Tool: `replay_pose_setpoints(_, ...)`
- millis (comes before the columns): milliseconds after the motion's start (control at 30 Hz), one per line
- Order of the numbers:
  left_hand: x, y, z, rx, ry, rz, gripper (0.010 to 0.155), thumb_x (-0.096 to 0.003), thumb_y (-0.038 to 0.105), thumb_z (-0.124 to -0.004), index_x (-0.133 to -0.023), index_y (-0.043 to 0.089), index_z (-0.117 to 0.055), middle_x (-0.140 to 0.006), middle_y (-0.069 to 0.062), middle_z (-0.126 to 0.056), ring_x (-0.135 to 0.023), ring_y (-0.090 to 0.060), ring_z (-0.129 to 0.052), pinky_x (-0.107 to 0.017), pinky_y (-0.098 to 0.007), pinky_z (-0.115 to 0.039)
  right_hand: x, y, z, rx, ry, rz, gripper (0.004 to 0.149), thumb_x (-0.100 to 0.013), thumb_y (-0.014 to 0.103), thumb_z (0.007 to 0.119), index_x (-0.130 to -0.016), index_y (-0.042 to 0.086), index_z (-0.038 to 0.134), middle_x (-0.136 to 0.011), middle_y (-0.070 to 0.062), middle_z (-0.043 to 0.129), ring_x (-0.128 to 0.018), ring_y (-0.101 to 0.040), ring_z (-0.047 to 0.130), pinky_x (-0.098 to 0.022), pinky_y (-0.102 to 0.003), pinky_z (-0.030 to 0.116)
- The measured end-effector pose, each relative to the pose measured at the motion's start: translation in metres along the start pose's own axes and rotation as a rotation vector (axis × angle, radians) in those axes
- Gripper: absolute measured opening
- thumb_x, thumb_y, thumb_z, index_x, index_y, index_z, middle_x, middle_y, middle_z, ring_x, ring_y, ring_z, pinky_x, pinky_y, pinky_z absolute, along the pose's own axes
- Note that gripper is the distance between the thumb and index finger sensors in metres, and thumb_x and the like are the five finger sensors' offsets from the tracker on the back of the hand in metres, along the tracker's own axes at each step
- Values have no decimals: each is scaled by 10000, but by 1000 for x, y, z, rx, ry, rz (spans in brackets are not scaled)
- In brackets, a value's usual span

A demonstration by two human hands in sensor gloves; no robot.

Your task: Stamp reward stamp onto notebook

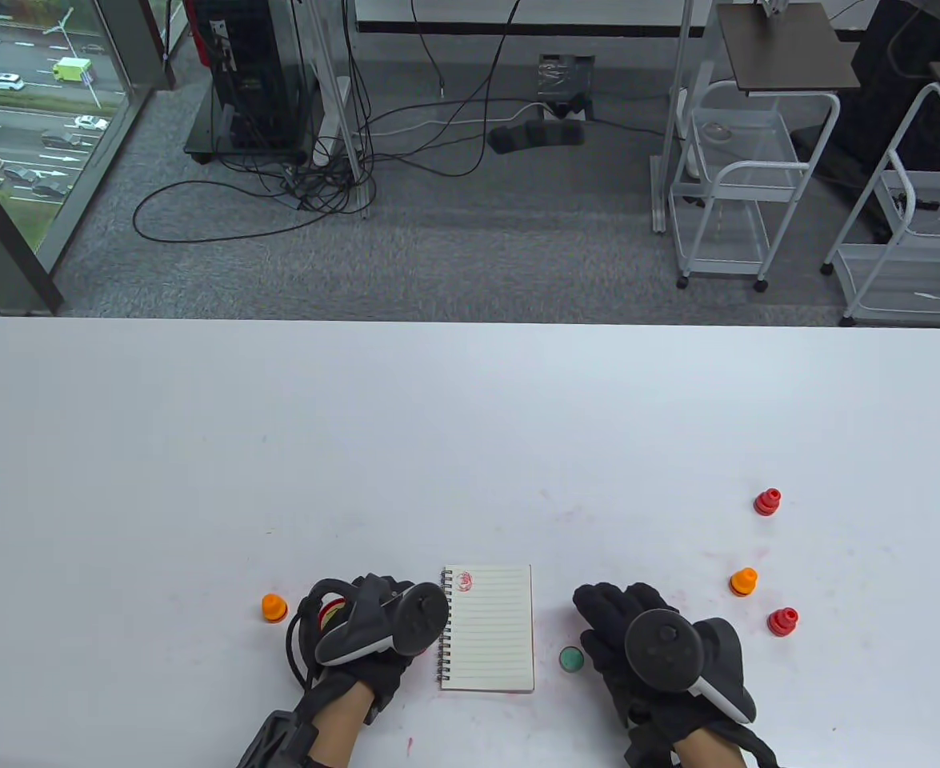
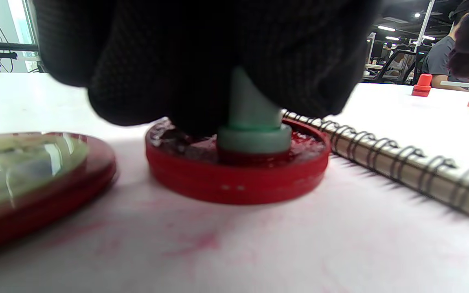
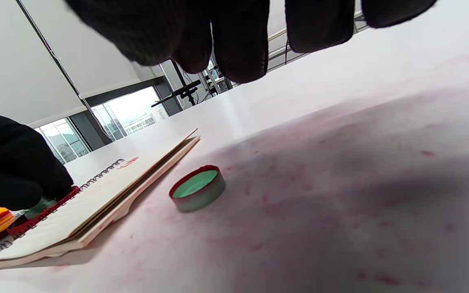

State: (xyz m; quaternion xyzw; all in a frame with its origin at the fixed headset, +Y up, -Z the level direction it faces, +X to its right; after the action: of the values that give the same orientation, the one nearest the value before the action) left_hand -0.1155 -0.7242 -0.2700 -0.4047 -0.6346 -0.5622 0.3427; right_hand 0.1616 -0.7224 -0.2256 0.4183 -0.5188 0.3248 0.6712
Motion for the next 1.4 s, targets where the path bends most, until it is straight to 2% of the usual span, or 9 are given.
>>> replay_pose_setpoints(167,0,-1,1,15,-18,4,422,-349,375,-906,-686,146,-1017,-598,-89,-1096,-470,-202,-1026,-489,-451,-890,1,1,-1,3,0,-4,546,-474,352,741,-1000,218,680,-1059,-135,750,-933,-586,629,-622,-752,576)
replay_pose_setpoints(200,0,-1,1,2,-32,-14,424,-361,376,-897,-699,146,-1007,-608,-36,-1092,-479,-203,-1020,-494,-452,-885,1,1,-1,1,-2,-6,544,-475,352,740,-999,217,681,-1060,-136,748,-932,-587,629,-623,-751,576)
replay_pose_setpoints(300,0,-7,3,31,-39,3,430,-387,377,-879,-747,164,-977,-650,-28,-1060,-501,-210,-1011,-500,-451,-879,1,1,-3,-6,-9,-7,544,-474,352,740,-998,218,681,-1059,-136,749,-933,-587,628,-622,-752,577)
replay_pose_setpoints(467,5,-14,14,52,2,20,459,-402,386,-868,-808,185,-942,-698,-95,-1027,-503,-216,-1019,-502,-453,-876,2,0,-3,-13,-8,-1,544,-475,352,740,-999,217,682,-1060,-139,748,-934,-588,626,-624,-750,576)
replay_pose_setpoints(833,-1,-20,36,97,43,5,480,-408,395,-866,-842,195,-923,-725,-94,-1019,-520,-215,-1021,-511,-453,-873,2,-3,-8,-22,-35,12,546,-476,350,740,-1001,215,679,-1070,-141,733,-941,-595,608,-625,-771,546)
replay_pose_setpoints(1067,-25,0,45,110,50,-58,512,-402,408,-869,-861,185,-911,-743,-93,-1014,-526,-205,-1017,-511,-452,-873,2,-4,-13,-28,-53,16,548,-477,352,738,-1004,215,676,-1081,-143,717,-946,-602,592,-624,-783,529)
replay_pose_setpoints(1133,-34,9,44,103,17,-93,494,-401,370,-875,-861,193,-910,-780,-109,-1000,-556,-212,-1011,-527,-459,-868,2,-4,-14,-29,-57,14,548,-477,352,738,-1004,216,676,-1082,-143,715,-947,-602,590,-625,-782,529)
replay_pose_setpoints(1233,-45,22,42,44,3,-129,483,-397,320,-885,-867,212,-908,-835,-107,-980,-608,-221,-1009,-548,-465,-865,3,-4,-16,-32,-67,10,548,-477,352,738,-1004,215,676,-1083,-141,715,-948,-601,589,-626,-780,533)
replay_pose_setpoints(1400,-63,43,40,-2,-3,-175,480,-392,318,-888,-860,216,-914,-832,-98,-983,-608,-216,-1013,-548,-460,-869,3,-4,-19,-48,-78,7,547,-477,352,737,-1003,213,679,-1082,-140,715,-947,-602,589,-627,-776,537)
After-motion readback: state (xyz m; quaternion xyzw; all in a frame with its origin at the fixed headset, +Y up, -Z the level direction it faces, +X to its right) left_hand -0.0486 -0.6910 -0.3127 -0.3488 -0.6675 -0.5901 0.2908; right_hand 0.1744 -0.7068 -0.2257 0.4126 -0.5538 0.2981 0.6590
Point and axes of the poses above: the tracker on the back of each hand, its own y axis roughly to the thumb side, its own x axis roughly from the fingertips to the wrist, z = x × y, the point moved 1 cm from there along -x, roughly from the wrist to the fingertips
